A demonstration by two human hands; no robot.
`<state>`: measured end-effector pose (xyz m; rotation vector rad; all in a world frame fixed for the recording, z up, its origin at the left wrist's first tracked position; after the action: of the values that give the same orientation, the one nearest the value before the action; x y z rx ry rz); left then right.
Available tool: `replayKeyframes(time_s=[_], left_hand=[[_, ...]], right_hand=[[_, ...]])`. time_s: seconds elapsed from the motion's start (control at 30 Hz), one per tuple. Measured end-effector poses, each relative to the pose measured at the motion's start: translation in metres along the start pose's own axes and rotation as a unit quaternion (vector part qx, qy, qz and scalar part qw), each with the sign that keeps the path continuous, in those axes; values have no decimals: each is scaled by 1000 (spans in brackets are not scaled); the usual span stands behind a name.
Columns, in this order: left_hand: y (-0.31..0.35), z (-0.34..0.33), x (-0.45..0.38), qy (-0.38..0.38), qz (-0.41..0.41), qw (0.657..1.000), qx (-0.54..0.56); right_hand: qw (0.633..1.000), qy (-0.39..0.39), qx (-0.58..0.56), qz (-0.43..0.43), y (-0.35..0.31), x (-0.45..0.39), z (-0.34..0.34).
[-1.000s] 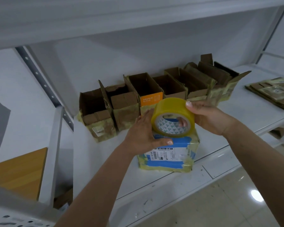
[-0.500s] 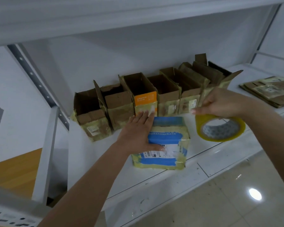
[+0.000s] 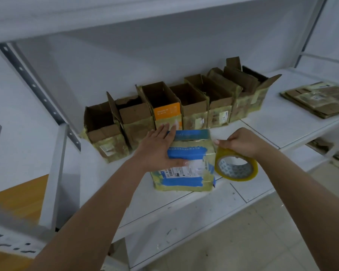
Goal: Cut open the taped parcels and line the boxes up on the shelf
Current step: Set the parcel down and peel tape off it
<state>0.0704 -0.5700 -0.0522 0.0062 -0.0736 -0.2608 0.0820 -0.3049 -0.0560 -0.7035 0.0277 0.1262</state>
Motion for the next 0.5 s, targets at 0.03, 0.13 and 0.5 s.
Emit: replayKeyframes(time_s=[0.03, 0.13, 0.5], left_hand=[[-1, 4, 5, 0, -3, 997, 82], [-22, 7, 21, 43, 68, 898, 433], [-74, -120, 84, -21, 393, 914, 102]], right_hand=[[1000, 10, -7, 0, 1, 2, -1], [999, 31, 3, 7, 3, 7, -3], [999, 34, 29, 27, -3, 14, -3]])
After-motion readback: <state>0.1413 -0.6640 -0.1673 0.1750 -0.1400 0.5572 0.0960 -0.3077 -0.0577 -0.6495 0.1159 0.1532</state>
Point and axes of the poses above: each hand's wrist, its own x-axis away from the middle knuckle, its own z-axis out of the back of the hand, y = z × x, the point moved 3 cm from there along -x, towards the middle knuckle, and after that the axes turned 15 degrees about z, right-handed, at the moved point
